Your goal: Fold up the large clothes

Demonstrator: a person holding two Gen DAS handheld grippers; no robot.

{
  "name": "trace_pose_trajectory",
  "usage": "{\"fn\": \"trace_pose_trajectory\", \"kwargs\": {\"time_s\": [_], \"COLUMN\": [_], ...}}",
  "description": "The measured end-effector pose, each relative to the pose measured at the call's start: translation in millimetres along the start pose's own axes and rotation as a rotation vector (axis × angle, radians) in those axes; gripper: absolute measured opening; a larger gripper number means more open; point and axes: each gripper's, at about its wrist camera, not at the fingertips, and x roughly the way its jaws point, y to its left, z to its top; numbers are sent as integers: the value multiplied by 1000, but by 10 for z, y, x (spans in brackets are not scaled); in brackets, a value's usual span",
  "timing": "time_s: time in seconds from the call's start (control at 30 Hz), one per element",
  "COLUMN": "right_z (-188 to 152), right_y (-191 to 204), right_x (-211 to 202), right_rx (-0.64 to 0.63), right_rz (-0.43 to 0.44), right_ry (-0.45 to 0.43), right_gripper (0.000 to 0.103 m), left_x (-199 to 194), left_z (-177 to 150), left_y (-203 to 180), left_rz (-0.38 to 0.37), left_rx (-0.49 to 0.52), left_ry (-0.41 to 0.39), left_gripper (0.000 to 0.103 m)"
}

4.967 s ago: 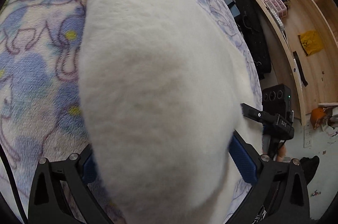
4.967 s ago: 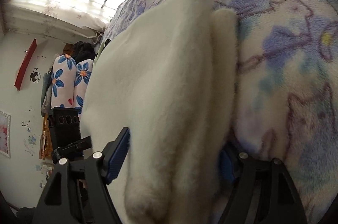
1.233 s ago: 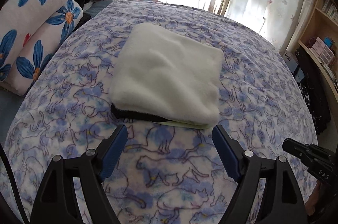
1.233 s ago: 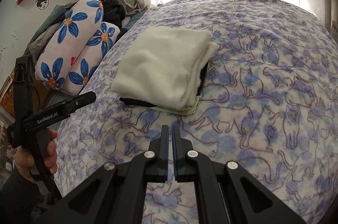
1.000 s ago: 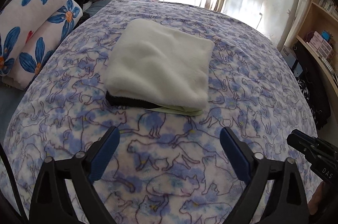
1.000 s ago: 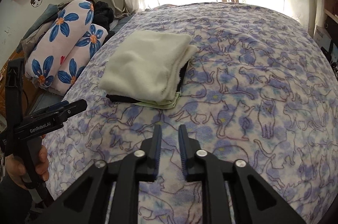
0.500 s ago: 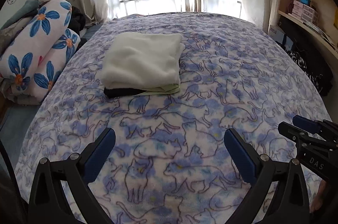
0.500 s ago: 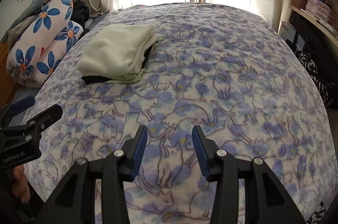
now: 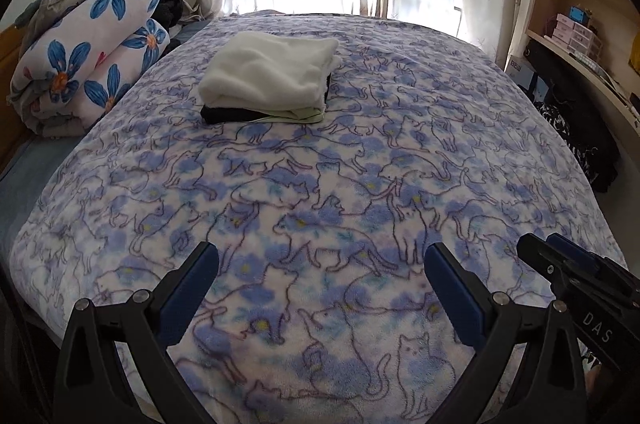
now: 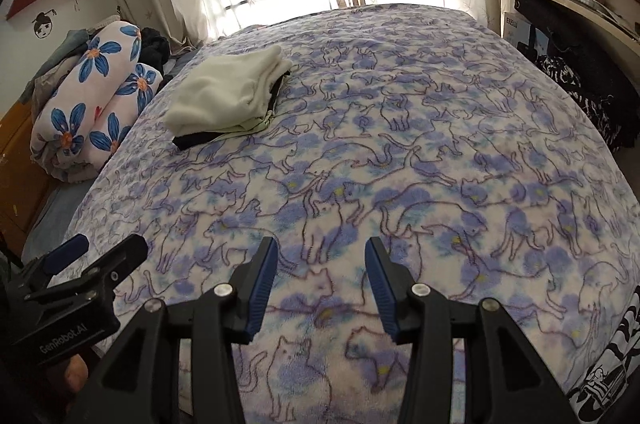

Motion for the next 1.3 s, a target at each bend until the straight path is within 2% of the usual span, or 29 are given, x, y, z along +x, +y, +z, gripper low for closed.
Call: {"fn": "trace_pose_trajectory", "kwargs": {"time_s": [0.37, 1.3], "right_z": [-88, -116], "right_y": [108, 27], "right_x": [-219, -151], "right_rx": [-50, -33], "right_rz": [-8, -6], "right_ry": [-35, -30], "right_gripper": [46, 46], "left_x": [-211, -86], "left_z": [-61, -67], "left_y": [-84, -129], "left_rz": [1, 7], "left_rx": [13, 19], "left_ry": [-37, -7], "left_gripper": [102, 102]}}
